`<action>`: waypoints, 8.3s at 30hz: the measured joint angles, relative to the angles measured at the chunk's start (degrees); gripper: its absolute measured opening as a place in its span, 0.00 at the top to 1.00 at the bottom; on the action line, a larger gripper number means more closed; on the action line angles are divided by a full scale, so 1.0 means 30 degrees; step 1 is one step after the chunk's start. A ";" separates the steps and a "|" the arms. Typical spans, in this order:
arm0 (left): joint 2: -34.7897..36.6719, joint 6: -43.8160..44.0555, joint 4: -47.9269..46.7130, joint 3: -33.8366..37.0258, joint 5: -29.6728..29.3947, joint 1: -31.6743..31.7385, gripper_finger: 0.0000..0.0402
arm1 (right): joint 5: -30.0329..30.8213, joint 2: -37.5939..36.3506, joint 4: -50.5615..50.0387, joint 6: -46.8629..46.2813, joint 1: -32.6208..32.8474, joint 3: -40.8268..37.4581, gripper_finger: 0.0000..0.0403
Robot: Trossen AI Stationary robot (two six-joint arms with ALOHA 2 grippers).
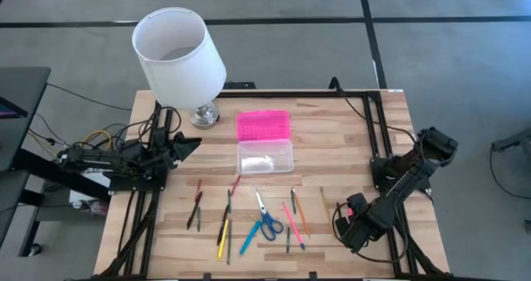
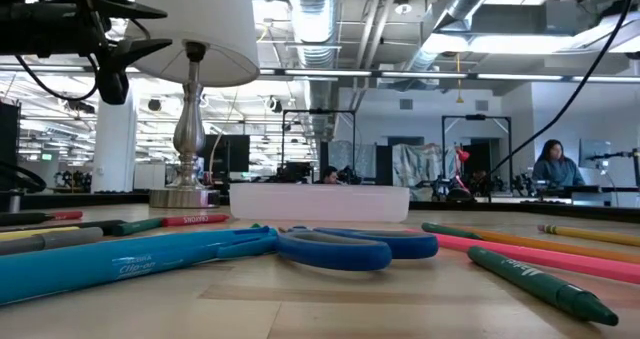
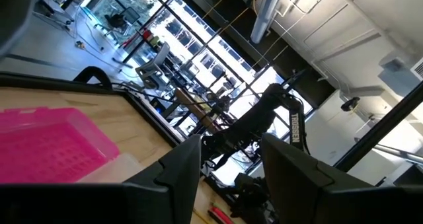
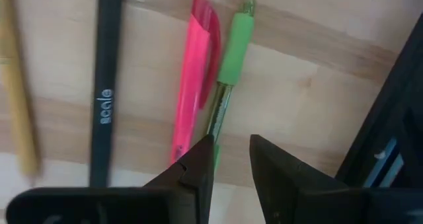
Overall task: Pick & place school supplies into a supply box
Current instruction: Put the green pen into the supply box, then put the left red crayon into the supply box
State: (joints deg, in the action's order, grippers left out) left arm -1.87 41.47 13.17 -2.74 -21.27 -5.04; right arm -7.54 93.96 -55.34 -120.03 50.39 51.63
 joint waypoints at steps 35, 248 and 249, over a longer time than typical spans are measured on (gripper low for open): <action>0.0000 0.0708 -0.0306 0.0000 -0.0170 0.0000 0.62 | 0.0502 -0.0026 0.2999 0.2426 0.0015 -0.1520 0.98; -2.7547 1.4070 -2.0918 -1.2791 0.4841 -0.4918 0.62 | 0.7485 -0.7486 0.7035 3.6465 -1.4557 0.3944 0.84; -2.7547 1.4166 -2.0829 -1.2620 0.4904 -0.4918 0.62 | 0.7482 -0.7486 0.7035 3.6465 -1.4557 0.3944 0.84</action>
State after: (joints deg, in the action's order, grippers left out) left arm -84.51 83.97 -49.32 -40.60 -6.56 -19.79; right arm 14.90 71.50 -34.24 -10.63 6.72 63.46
